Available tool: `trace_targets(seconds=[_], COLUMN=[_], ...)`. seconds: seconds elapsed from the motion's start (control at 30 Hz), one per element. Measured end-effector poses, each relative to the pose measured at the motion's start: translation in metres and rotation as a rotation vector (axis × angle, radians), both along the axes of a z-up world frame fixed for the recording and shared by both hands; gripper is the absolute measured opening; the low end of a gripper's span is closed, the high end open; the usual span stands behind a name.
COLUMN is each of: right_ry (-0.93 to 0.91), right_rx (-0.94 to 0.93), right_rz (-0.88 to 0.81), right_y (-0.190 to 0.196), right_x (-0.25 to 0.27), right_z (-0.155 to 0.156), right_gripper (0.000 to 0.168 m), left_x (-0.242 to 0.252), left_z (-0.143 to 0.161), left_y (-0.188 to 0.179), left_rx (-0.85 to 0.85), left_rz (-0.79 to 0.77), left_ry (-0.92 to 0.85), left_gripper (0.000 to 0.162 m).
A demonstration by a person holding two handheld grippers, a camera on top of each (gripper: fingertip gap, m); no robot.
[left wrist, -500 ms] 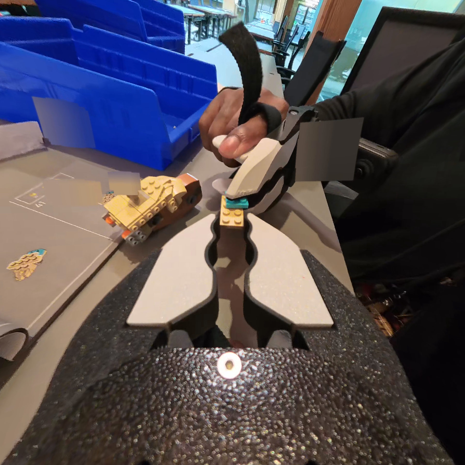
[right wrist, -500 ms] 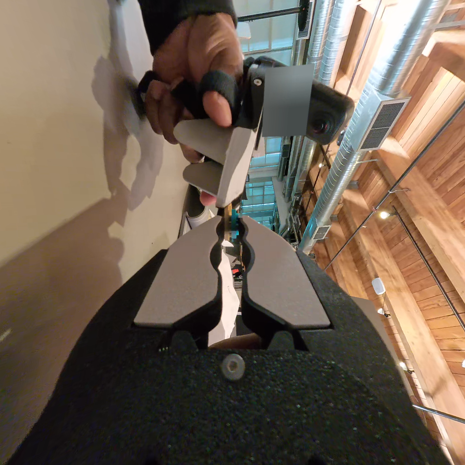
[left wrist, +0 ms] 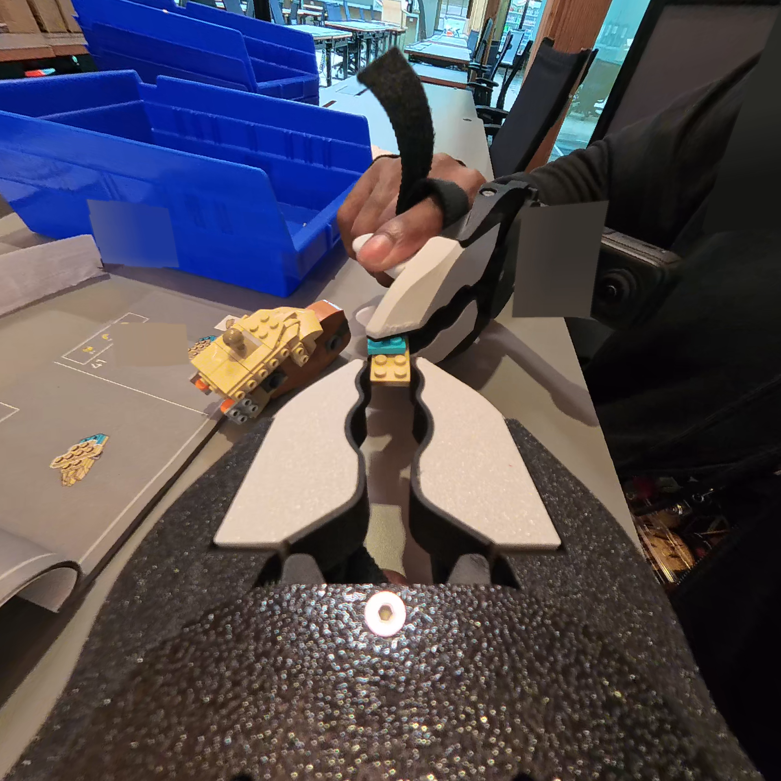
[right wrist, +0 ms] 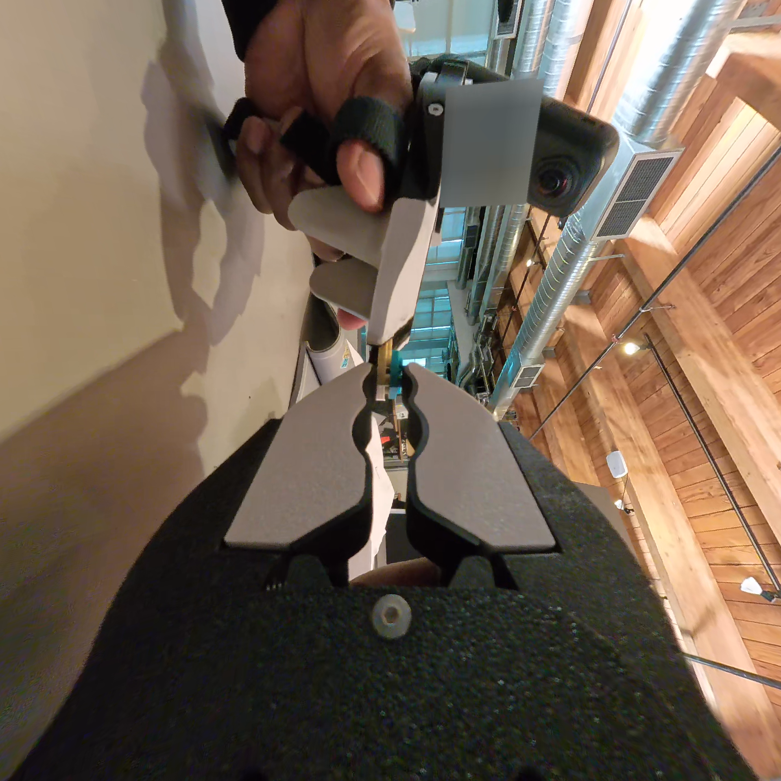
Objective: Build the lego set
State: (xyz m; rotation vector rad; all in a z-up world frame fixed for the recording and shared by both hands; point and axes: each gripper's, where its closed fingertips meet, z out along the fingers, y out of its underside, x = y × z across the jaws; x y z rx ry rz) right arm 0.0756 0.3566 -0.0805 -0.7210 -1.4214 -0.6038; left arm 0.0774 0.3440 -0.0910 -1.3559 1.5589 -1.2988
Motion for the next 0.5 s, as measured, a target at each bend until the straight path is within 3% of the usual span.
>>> trace_targets(seconds=[0.5], right_ry=[-0.002], right_rx=[0.036], right_rz=[-0.016], right_y=[0.0012], right_x=[0.0024], right_z=[0.0039], right_gripper=[0.010], left_x=[0.0023], left_z=[0.0042], left_y=[0.0021], left_rx=[0.026], left_rz=[0.028], left_ry=[-0.036], left_gripper=[0.017])
